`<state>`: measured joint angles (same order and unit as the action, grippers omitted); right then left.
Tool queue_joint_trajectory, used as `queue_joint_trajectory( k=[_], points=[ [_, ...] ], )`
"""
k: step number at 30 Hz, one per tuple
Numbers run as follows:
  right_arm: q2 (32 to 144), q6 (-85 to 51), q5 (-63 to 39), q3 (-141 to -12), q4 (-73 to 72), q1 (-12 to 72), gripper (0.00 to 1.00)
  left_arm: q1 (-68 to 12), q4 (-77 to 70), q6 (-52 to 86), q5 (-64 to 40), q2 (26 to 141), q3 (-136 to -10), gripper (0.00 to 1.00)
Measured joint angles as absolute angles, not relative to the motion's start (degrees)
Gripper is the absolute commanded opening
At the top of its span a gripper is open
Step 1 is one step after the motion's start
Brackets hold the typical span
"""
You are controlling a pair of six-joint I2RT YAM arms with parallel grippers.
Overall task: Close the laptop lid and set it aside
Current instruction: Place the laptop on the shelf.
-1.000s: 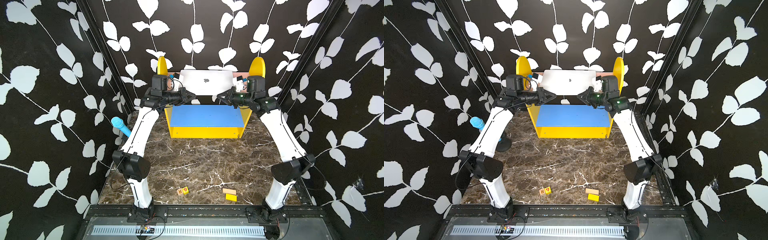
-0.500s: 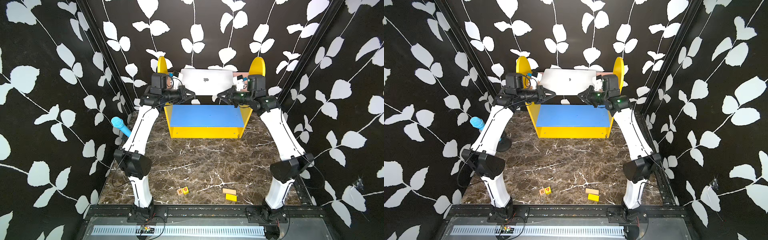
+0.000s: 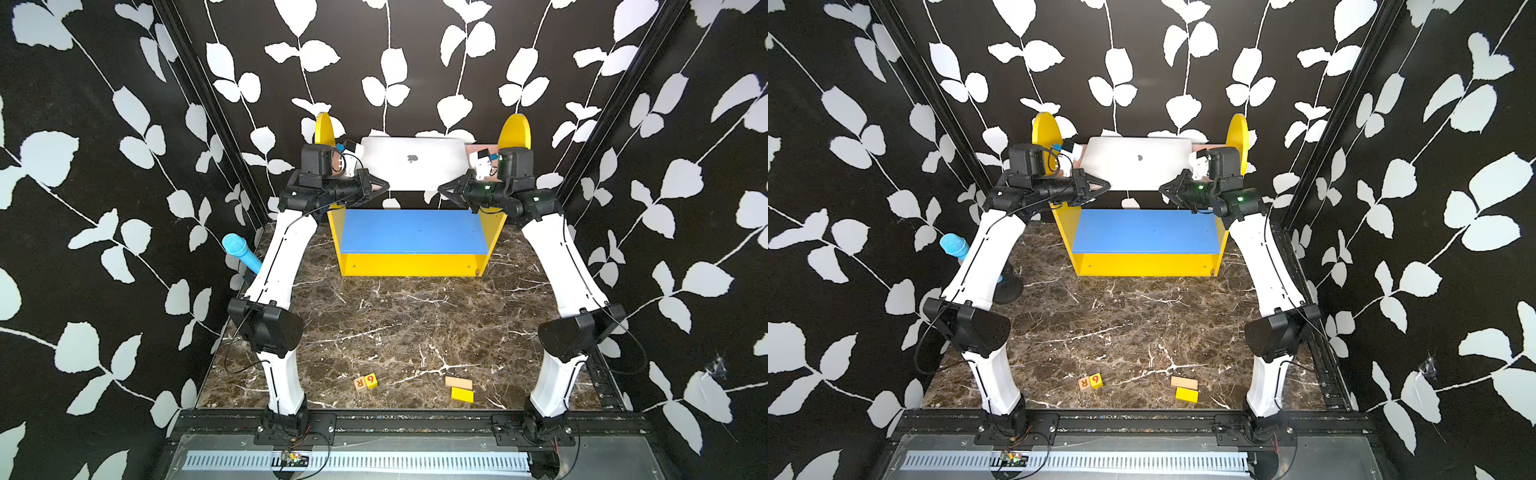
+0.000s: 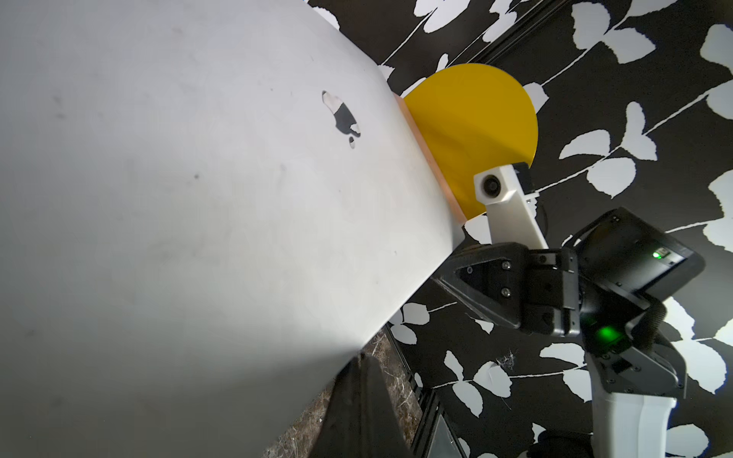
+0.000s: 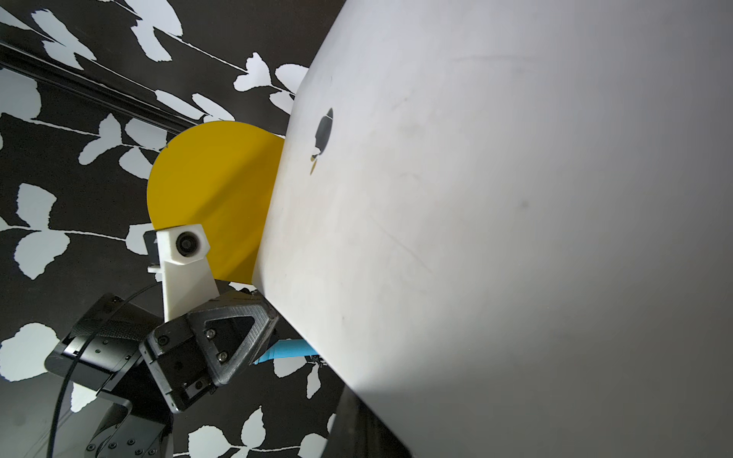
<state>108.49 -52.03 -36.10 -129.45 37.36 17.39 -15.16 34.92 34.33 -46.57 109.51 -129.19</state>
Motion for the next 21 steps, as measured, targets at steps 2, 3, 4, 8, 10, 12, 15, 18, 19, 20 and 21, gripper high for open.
queue_joint_trajectory(
  k=[2, 3, 4, 8, 10, 12, 15, 18, 19, 20, 21],
  points=[
    [108.55, -52.03, -36.10, -129.69, 37.58, 17.34, 0.06, -15.16, 35.00, 34.37, -46.70, 109.91, -130.06, 0.01],
    [108.60, -52.03, -36.12, -129.84, 37.71, 17.32, 0.06, -15.16, 35.03, 34.41, -46.74, 110.06, -130.37, 0.01],
    [108.71, -52.03, -36.14, -130.06, 37.93, 17.28, 0.06, -15.16, 35.03, 34.46, -46.76, 110.15, -130.45, 0.01],
    [109.03, -52.03, -36.45, -130.82, 38.59, 17.10, 0.06, -15.00, 35.03, 34.50, -47.07, 110.26, -130.47, 0.02],
    [109.14, -52.03, -36.53, -131.04, 38.74, 17.10, 0.07, -14.94, 35.03, 34.52, -47.18, 110.30, -130.52, 0.02],
    [109.14, -52.03, -36.58, -131.11, 38.83, 17.08, 0.08, -14.94, 35.05, 34.70, -47.31, 110.37, -130.63, 0.02],
    [109.14, -52.03, -36.75, -131.17, 38.83, 16.99, 0.09, -14.94, 34.98, 35.03, -47.51, 110.41, -130.87, 0.03],
    [109.14, -52.05, -37.04, -131.17, 38.81, 16.91, 0.10, -14.90, 34.76, 35.38, -47.62, 110.41, -131.02, 0.04],
    [109.14, -52.05, -37.12, -131.17, 38.81, 16.86, 0.11, -14.85, 34.72, 35.48, -47.62, 110.41, -131.02, 0.05],
    [109.12, -52.03, -37.21, -131.17, 38.81, 16.84, 0.12, -14.83, 34.70, 35.57, -47.62, 110.39, -131.02, 0.06],
    [109.10, -52.03, -37.30, -131.17, 38.79, 16.82, 0.13, -14.79, 34.63, 35.64, -47.62, 110.37, -131.02, 0.06]
  ],
)
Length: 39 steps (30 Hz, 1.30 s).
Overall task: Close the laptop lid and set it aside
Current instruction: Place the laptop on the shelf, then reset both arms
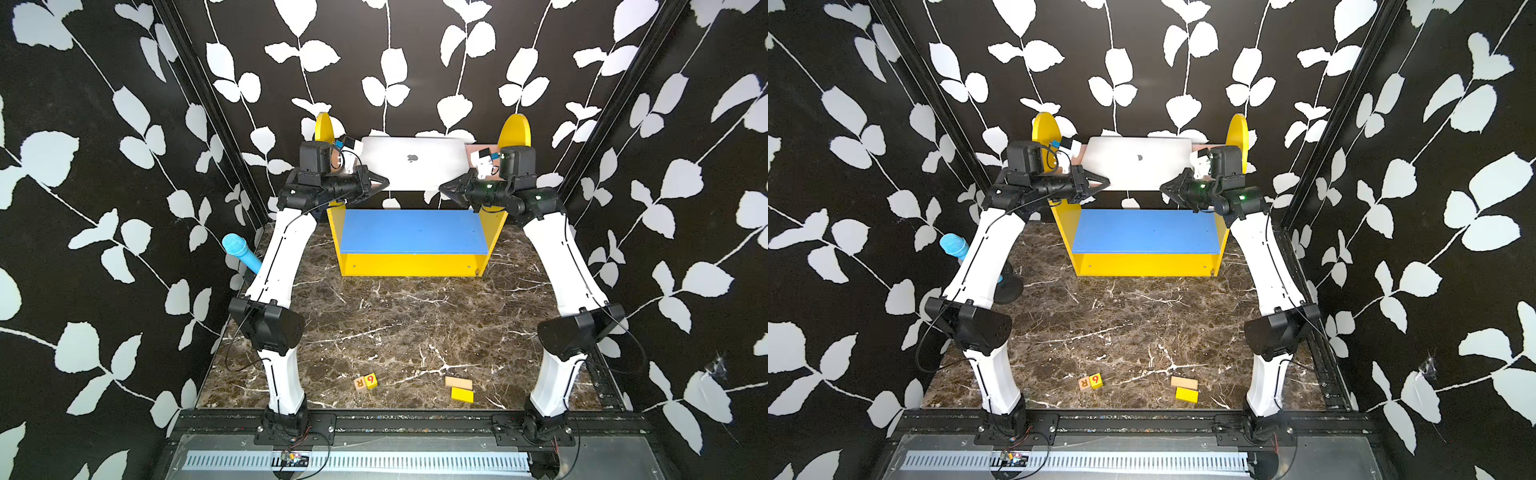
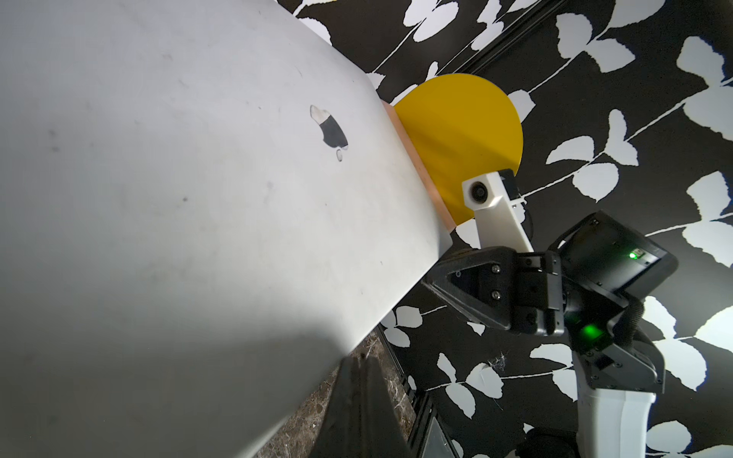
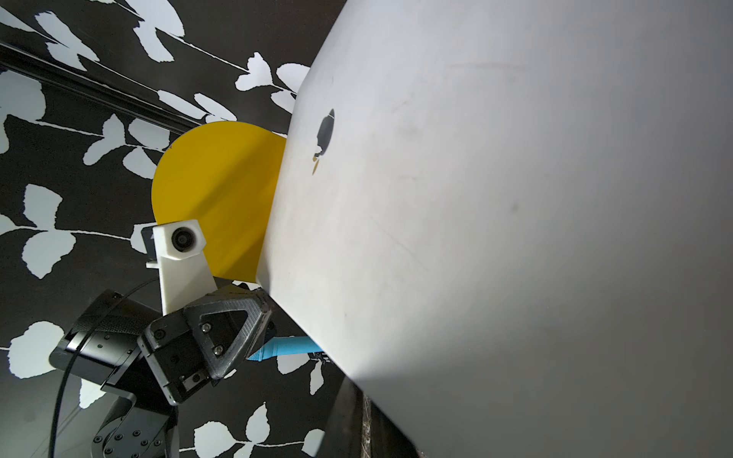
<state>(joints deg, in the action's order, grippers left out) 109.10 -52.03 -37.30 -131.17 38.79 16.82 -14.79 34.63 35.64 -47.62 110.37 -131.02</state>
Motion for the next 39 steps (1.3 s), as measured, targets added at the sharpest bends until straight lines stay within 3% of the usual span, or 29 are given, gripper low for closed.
queue_joint_trajectory(
  k=[10, 24, 34, 35, 36, 39],
  points=[
    [103.68, -52.07, -37.34, -125.99, 36.88, 16.43, 0.25, -14.57, 34.30, 35.77, -47.24, 104.14, -125.86, 0.15],
    [89.36, -50.04, -37.76, -109.67, 31.46, 16.43, 0.53, -12.43, 24.80, 34.65, -43.88, 82.24, -100.18, 0.41],
    [78.52, -45.95, -34.76, -93.76, 26.28, 15.73, 0.73, -12.05, 20.73, 29.95, -33.78, 67.26, -83.42, 0.76],
    [77.30, -45.56, -34.26, -91.81, 25.89, 15.57, 0.94, -12.05, 20.36, 29.45, -32.56, 65.71, -81.91, 0.81],
    [76.16, -45.23, -33.74, -90.04, 25.61, 15.35, 0.99, -12.05, 19.88, 28.86, -31.18, 63.99, -80.18, 0.84],
    [72.86, -43.40, -31.75, -84.95, 24.01, 14.70, 1.00, -12.05, 18.74, 27.42, -26.68, 59.29, -75.24, 0.93]
  ],
)
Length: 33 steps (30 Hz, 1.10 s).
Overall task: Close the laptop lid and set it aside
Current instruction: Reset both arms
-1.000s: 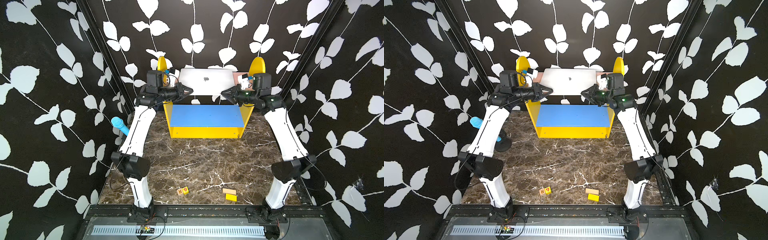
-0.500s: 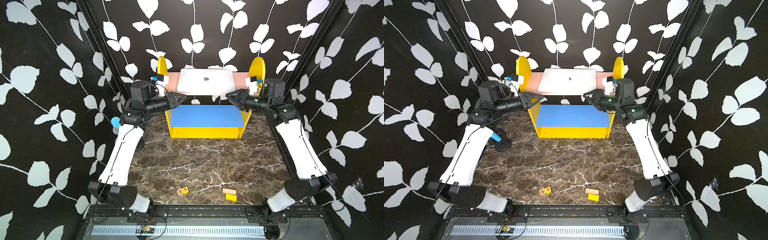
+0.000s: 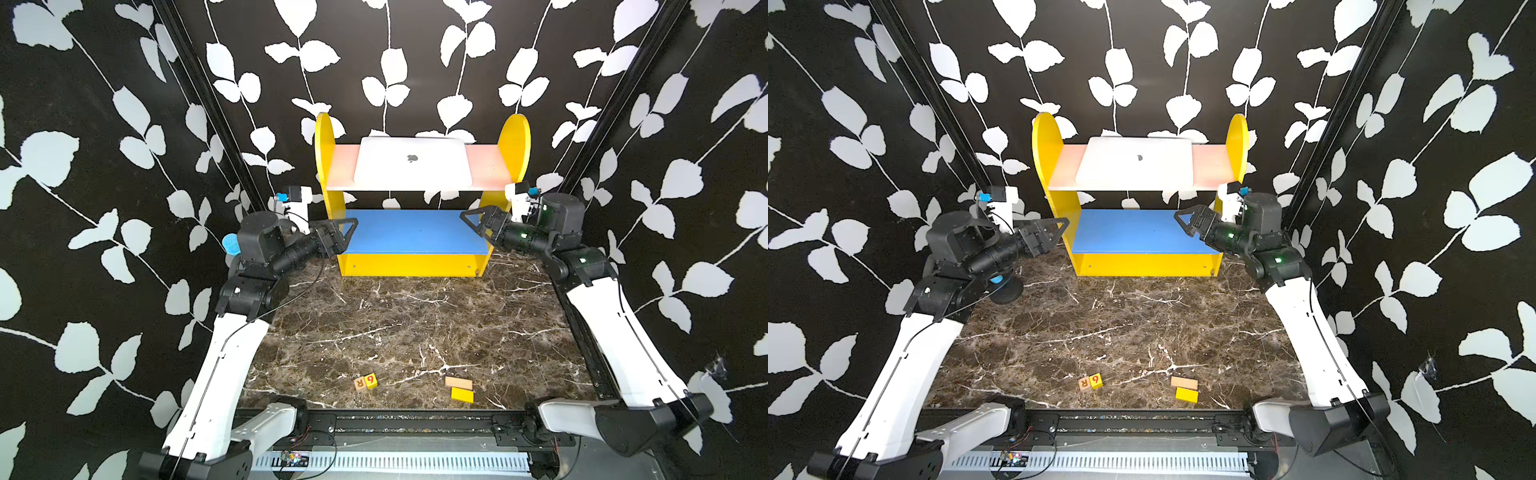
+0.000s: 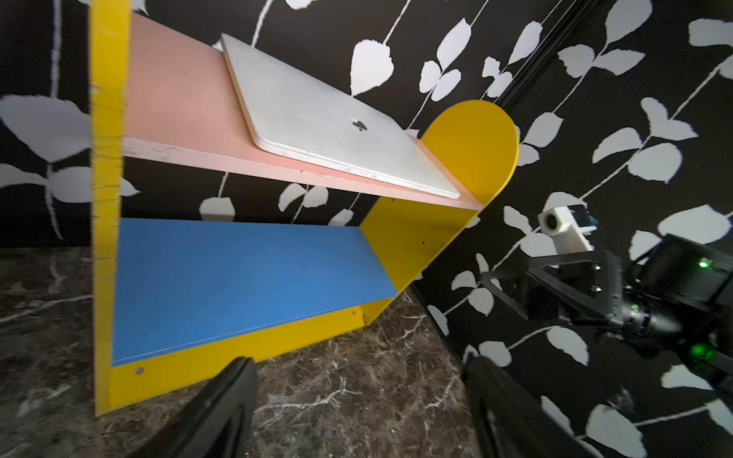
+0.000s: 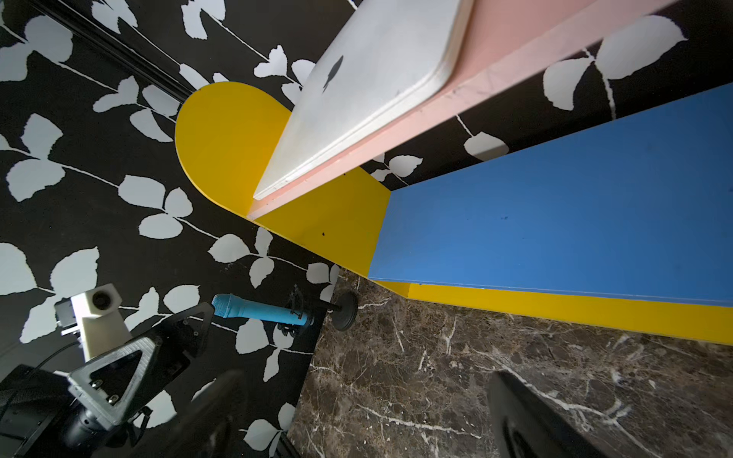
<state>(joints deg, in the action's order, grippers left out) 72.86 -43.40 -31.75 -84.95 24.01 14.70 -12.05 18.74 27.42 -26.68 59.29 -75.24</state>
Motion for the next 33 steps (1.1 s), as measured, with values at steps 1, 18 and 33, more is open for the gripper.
queue_joint_trajectory(
  k=[1, 18, 33],
  points=[
    [71.75, -42.78, -31.14, -83.44, 23.62, 14.46, 1.00, -12.05, 18.39, 26.94, -24.97, 57.78, -73.54, 0.96],
    [48.29, -27.16, -5.58, -43.05, 1.76, 14.06, 1.00, -12.05, 3.79, 20.05, 5.37, 35.75, -37.89, 0.98],
    [41.85, -10.48, 23.73, -16.58, -17.87, 13.91, 1.00, -12.05, -13.50, 20.27, 24.16, 41.23, -20.23, 0.98]
  ],
)
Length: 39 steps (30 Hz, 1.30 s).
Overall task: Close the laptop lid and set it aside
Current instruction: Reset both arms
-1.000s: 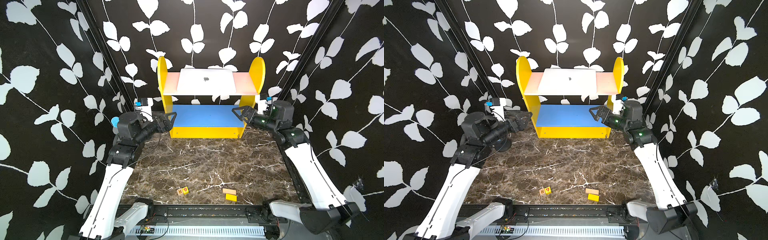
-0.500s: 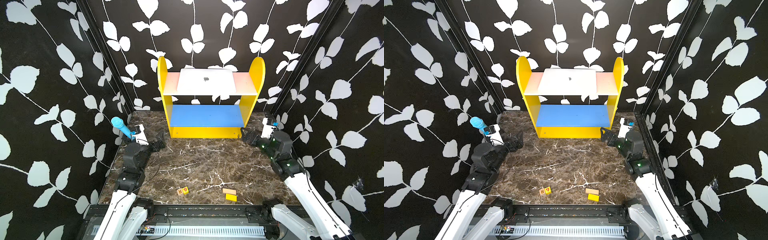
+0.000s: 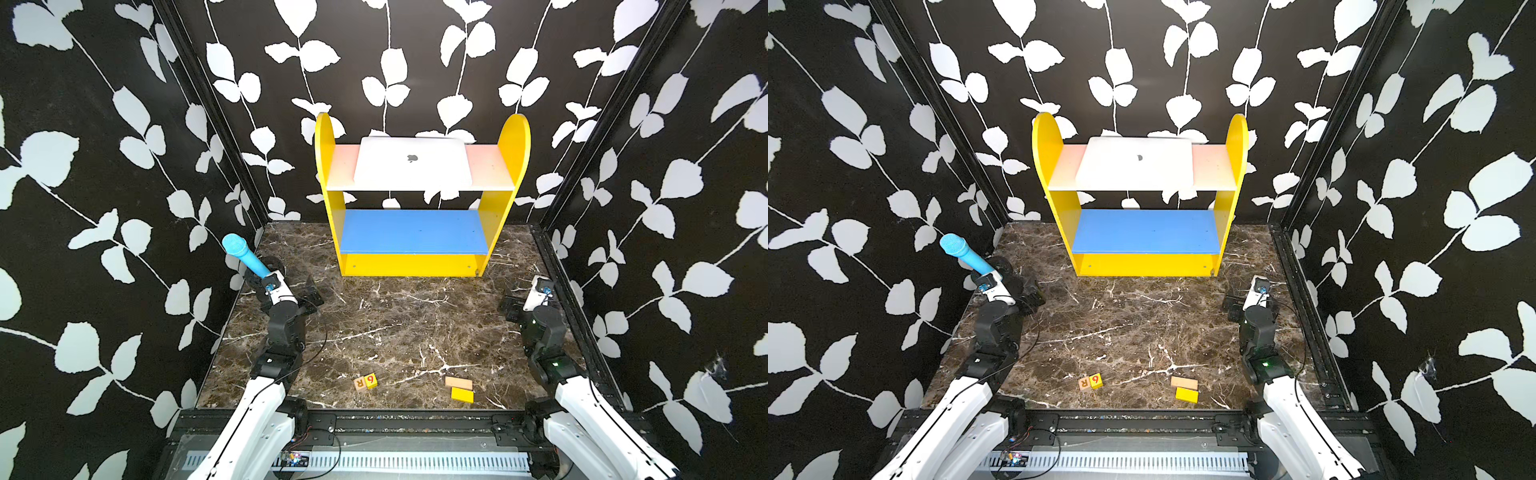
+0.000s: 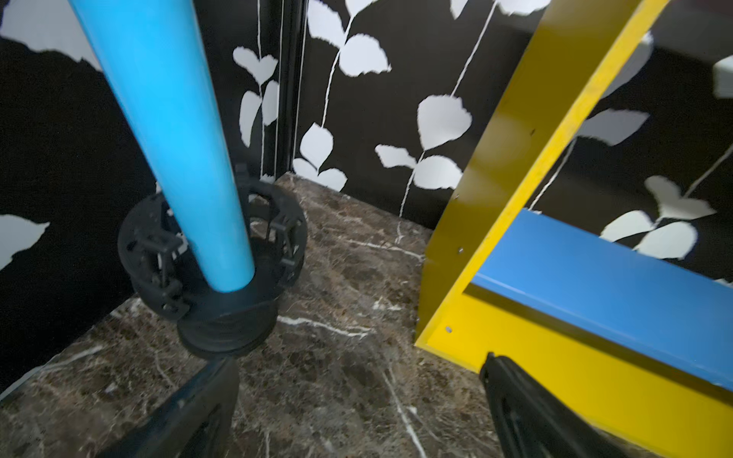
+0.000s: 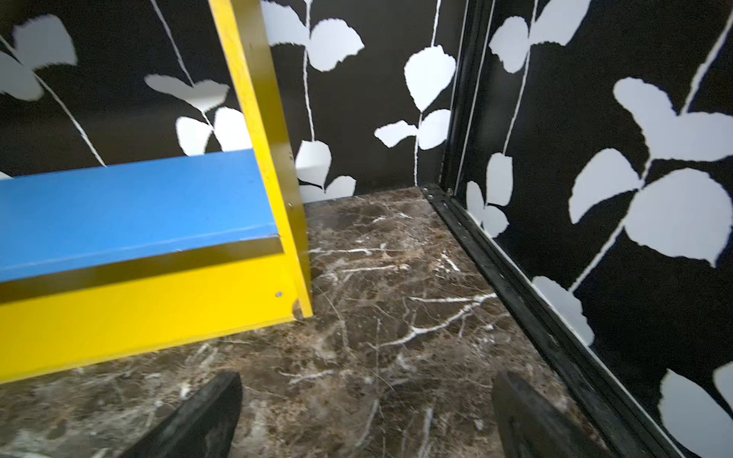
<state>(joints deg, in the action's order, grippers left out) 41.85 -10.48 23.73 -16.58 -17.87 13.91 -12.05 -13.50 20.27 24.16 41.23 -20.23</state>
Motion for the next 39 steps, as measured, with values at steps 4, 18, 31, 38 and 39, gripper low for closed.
queue_joint_trajectory(
  k=[4, 18, 31, 38, 39],
  points=[
    [45.65, -7.55, 27.99, -14.33, -21.93, 13.87, 1.00, -12.05, -19.20, 18.92, 28.10, 45.60, -15.62, 0.99],
    [60.84, -2.68, 33.08, -13.13, -32.97, 12.47, 1.00, -12.05, -37.80, 5.76, 38.94, 59.20, -11.94, 0.98],
    [76.62, 0.93, 32.03, -17.02, -44.03, 11.66, 1.00, -10.02, -49.50, -3.97, 30.92, 78.70, -16.95, 0.99],
    [85.49, 3.18, 28.25, -20.25, -48.69, 10.61, 1.00, -7.66, -53.52, -5.23, 23.59, 86.48, -18.09, 0.98],
    [85.49, 3.16, 27.20, -20.53, -48.49, 9.96, 1.00, -7.14, -53.84, -5.21, 22.15, 86.80, -18.39, 0.99]
  ],
)
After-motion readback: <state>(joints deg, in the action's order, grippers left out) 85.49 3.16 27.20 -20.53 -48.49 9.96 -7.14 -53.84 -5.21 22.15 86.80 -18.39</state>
